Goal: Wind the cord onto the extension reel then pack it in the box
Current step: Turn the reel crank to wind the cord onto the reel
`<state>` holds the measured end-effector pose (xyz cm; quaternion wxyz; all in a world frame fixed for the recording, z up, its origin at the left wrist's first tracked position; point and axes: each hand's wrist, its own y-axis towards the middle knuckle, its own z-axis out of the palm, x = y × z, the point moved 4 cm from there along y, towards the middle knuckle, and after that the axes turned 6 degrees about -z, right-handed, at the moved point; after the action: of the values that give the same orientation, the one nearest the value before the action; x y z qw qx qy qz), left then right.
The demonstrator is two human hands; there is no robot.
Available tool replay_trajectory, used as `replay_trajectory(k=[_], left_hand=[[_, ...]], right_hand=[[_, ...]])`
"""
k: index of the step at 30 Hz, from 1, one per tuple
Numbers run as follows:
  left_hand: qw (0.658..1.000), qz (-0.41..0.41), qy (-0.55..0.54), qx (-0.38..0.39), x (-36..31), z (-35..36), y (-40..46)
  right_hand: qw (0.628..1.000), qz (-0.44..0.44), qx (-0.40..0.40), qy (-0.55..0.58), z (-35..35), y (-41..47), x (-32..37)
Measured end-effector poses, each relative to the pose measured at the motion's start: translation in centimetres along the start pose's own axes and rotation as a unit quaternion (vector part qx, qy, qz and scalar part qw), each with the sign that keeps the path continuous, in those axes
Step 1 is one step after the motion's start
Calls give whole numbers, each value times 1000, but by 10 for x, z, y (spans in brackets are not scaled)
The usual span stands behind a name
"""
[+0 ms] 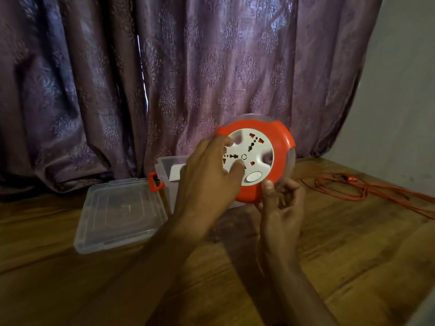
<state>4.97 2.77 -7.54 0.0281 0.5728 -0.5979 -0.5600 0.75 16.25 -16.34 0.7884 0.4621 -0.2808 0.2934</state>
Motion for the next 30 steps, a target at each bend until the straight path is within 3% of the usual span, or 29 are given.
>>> replay_trajectory(k=[4, 9, 12, 14, 17, 20, 24, 28, 30], left_hand=[[997, -68, -31, 22, 8, 14, -5], [986, -147, -75, -24, 18, 15, -5], [993, -109, -42, -24, 14, 8, -5], [999, -25, 29, -2, 6, 4, -6], [987, 98, 126, 25, -6, 6, -9], [972, 146, 179, 40, -5, 8, -10], [983, 129, 113, 63, 4, 8, -6], [998, 63, 15, -27, 1, -8, 2], [999, 11, -8, -28, 6, -9, 6]], right_hand=[[997, -55, 41, -45, 3, -6, 7], [987, -118, 88, -67, 9, -13, 14], [987, -115, 85, -69, 10, -14, 13], [990, -97, 73, -66, 9, -13, 12], [995, -63, 53, -56, 6, -9, 6], [997, -28, 44, -49, 6, -6, 0], [998, 11, 43, -37, 5, -3, -8], [999, 40, 19, 6, -1, 4, -14], [999, 36, 7, 1, -5, 6, -14]])
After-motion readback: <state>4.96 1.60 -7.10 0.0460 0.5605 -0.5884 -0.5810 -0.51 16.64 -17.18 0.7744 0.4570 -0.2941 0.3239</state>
